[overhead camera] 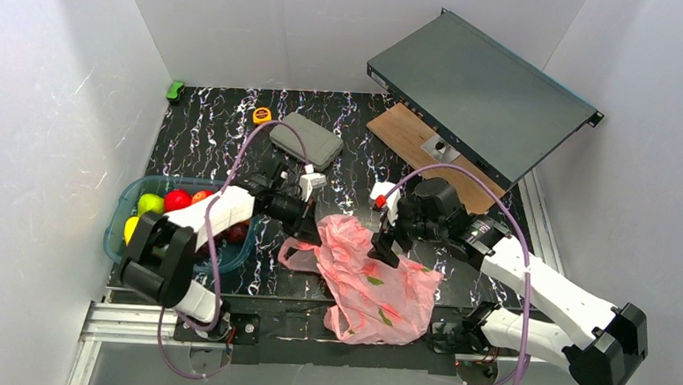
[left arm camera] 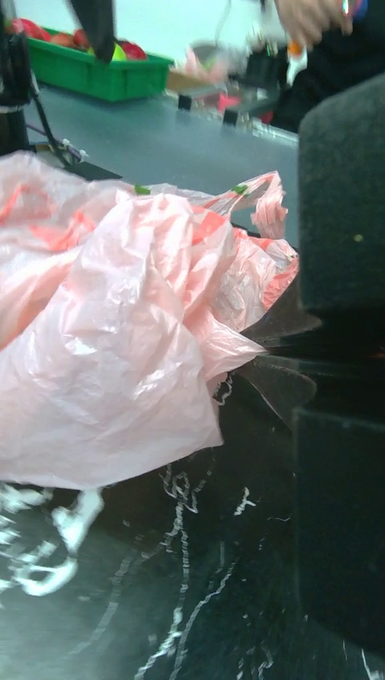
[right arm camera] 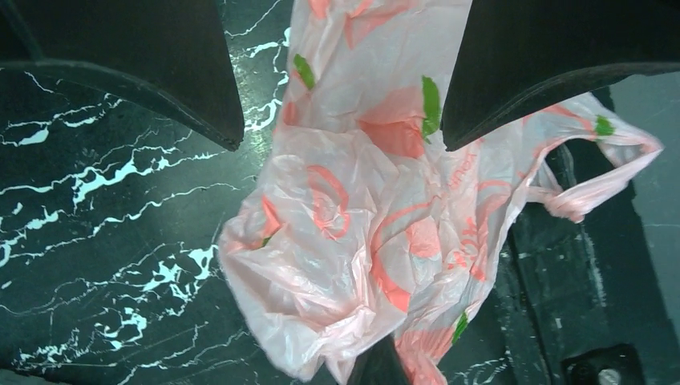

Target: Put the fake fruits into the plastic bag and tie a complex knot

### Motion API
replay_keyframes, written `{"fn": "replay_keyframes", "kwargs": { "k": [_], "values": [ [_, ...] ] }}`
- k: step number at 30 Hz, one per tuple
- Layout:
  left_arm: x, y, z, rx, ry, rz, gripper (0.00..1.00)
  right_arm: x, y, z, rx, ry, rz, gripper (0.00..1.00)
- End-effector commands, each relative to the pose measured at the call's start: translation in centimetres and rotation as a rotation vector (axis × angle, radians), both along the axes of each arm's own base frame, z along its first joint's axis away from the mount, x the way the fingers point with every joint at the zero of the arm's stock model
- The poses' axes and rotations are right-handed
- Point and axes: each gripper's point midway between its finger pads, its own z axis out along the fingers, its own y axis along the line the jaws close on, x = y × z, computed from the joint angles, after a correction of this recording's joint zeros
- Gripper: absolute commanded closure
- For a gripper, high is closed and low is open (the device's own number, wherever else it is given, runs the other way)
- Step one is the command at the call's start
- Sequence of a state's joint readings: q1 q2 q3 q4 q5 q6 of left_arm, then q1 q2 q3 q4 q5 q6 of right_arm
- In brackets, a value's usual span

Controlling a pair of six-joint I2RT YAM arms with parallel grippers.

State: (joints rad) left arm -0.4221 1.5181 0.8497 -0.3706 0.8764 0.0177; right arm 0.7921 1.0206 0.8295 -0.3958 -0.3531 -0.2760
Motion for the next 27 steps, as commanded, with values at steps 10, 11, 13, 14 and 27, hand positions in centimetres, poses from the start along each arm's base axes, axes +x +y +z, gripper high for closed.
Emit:
{"fn": "replay_keyframes", "kwargs": {
  "k": [10,11,13,14,27],
  "values": [
    [-4.3,-1.6,12.7,-0.202,-0.924,-0.476,1.0,-1.9,2.3,7.8,0.185,-0.049,0.167,0.01],
    [-4.5,-1.7,13.0,-0.207,-0.953,-0.499,1.0,-2.0,2.6,7.7,0.187,-0.046,0.181,0.02],
    [-4.9,-2.0,13.5,-0.211,-1.017,-0.546,1.0,-2.2,2.9,7.7,0.192,-0.029,0.203,0.02],
    [-5.0,-2.2,13.8,-0.21,-1.042,-0.562,1.0,-2.5,3.2,7.9,0.2,-0.017,0.22,0.01],
    [-4.7,0.7,14.3,-0.08,-1.048,-0.476,1.0,-3.2,-0.5,8.3,0.13,-0.049,0.14,0.99]
  ]
}}
